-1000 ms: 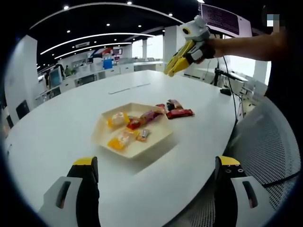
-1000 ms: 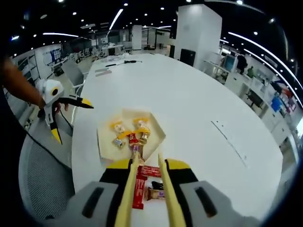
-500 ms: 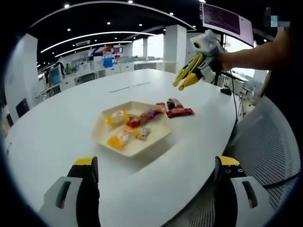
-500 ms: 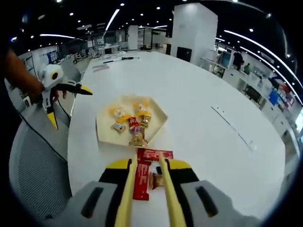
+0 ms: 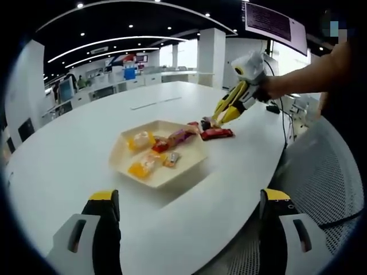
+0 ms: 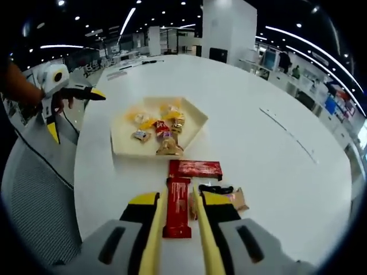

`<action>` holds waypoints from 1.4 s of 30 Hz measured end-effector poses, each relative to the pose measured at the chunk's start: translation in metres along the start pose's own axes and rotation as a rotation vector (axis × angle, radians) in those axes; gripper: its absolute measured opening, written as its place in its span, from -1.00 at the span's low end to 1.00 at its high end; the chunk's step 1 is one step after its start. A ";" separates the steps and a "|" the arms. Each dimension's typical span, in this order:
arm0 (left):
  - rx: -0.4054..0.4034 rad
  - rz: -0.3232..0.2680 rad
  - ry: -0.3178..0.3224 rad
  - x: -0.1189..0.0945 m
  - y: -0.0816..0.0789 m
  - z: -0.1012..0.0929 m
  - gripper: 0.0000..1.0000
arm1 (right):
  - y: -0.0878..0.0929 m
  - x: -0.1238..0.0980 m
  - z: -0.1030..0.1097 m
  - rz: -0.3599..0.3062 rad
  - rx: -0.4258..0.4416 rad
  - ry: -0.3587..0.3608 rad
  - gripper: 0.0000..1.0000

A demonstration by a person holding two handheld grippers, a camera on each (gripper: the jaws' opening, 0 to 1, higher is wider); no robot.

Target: Place the target food into the container with the food tongs after gripping and lifting it, then release it inside without dropping or visibly crushing the food.

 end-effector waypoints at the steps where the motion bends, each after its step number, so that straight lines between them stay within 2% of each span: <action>1: 0.000 0.001 0.001 0.000 0.000 0.000 0.97 | 0.001 0.001 0.001 0.001 -0.004 0.003 -0.46; 10: -0.004 0.000 0.000 0.000 0.000 0.001 0.96 | 0.002 0.012 0.006 0.029 -0.014 -0.010 -0.47; 13: -0.006 -0.004 -0.001 0.000 0.000 0.001 0.96 | 0.005 0.017 0.005 0.057 -0.072 0.013 -0.47; 17: -0.010 -0.007 -0.004 -0.001 0.000 0.001 0.96 | 0.008 0.023 0.010 0.093 -0.071 0.005 -0.49; 18: -0.011 -0.007 -0.005 -0.001 0.000 0.001 0.96 | 0.006 0.022 0.011 0.085 -0.045 -0.008 -0.50; 25: -0.014 -0.013 -0.006 -0.001 0.000 0.002 0.95 | 0.007 0.021 0.010 0.107 -0.042 0.009 -0.54; 42: -0.009 -0.012 -0.009 -0.002 -0.001 0.002 0.94 | -0.006 0.004 -0.001 0.115 -0.031 -0.019 -0.54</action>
Point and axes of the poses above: the point that each gripper's makers call its tool centre point, and the gripper's own axes: x roughly forward along the fingers, z roughly to its left, y roughly out of its underside, the point moved 9 cm from there along -x, roughly backward along the fingers, and after that the axes turned 14 degrees about y, right-handed, at the moved point
